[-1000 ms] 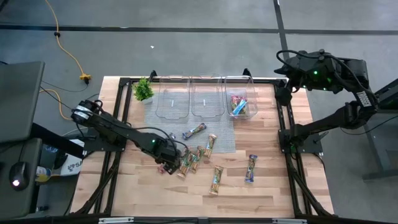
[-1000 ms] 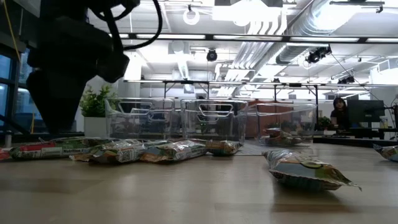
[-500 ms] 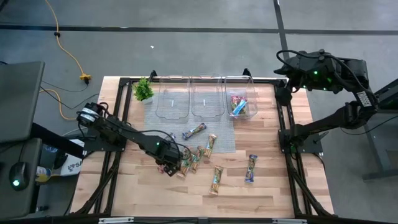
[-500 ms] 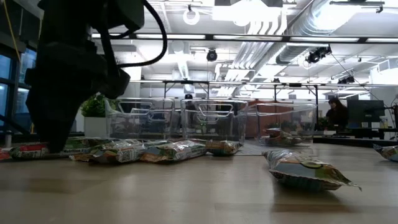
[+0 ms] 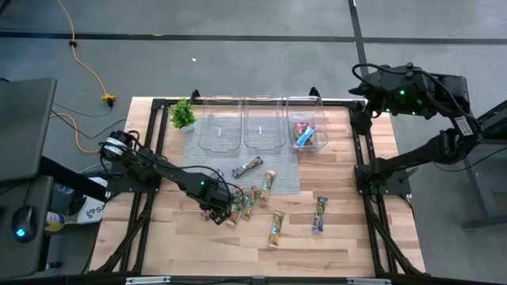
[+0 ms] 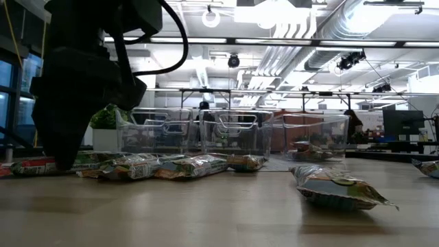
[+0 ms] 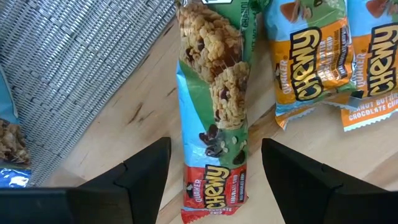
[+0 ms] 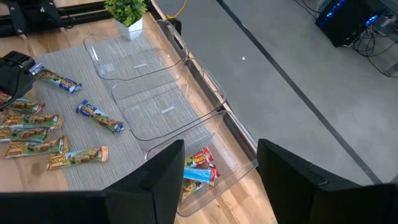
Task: Pick and place Granola Bars by type
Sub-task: Put the red granola bar into the right transparent bin
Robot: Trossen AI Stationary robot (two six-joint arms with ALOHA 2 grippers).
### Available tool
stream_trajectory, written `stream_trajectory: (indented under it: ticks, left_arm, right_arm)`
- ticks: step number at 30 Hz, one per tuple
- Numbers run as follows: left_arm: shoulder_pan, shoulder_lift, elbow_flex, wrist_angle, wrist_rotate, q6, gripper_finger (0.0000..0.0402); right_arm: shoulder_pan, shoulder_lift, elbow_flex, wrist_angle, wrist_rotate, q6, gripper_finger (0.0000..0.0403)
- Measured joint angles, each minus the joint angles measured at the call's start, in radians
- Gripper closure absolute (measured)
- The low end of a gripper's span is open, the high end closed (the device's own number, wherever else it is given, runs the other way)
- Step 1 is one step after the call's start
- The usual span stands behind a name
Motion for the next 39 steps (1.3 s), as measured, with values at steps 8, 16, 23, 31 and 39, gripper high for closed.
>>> stream_trajectory:
  ticks: [8,16,23,31,39]
  left_arm:
    - [0.000,0.001,-0.001,-0.010,-0.011,0.000,0.0154]
    - [0.000,0.002,-0.002,-0.017,-0.020,-0.001,0.0182]
    - [0.000,0.003,-0.004,-0.022,-0.024,-0.002,0.0247]
    - [0.000,0.003,0.007,-0.035,-0.010,-0.027,0.0272]
    - [0.000,0.004,0.088,-0.066,-0.011,-0.031,0.0273]
  right_arm:
    - [0.000,0.000,0.000,0.000,0.000,0.000,0.0215]
    - [0.000,0.000,0.000,0.000,0.000,0.000,0.0215]
    - [0.000,0.000,0.000,0.000,0.000,0.000,0.0215]
    - [0.000,0.000,0.000,0.000,0.000,0.000,0.0215]
    - [0.000,0.000,0.000,-0.001,0.000,-0.005,0.0215]
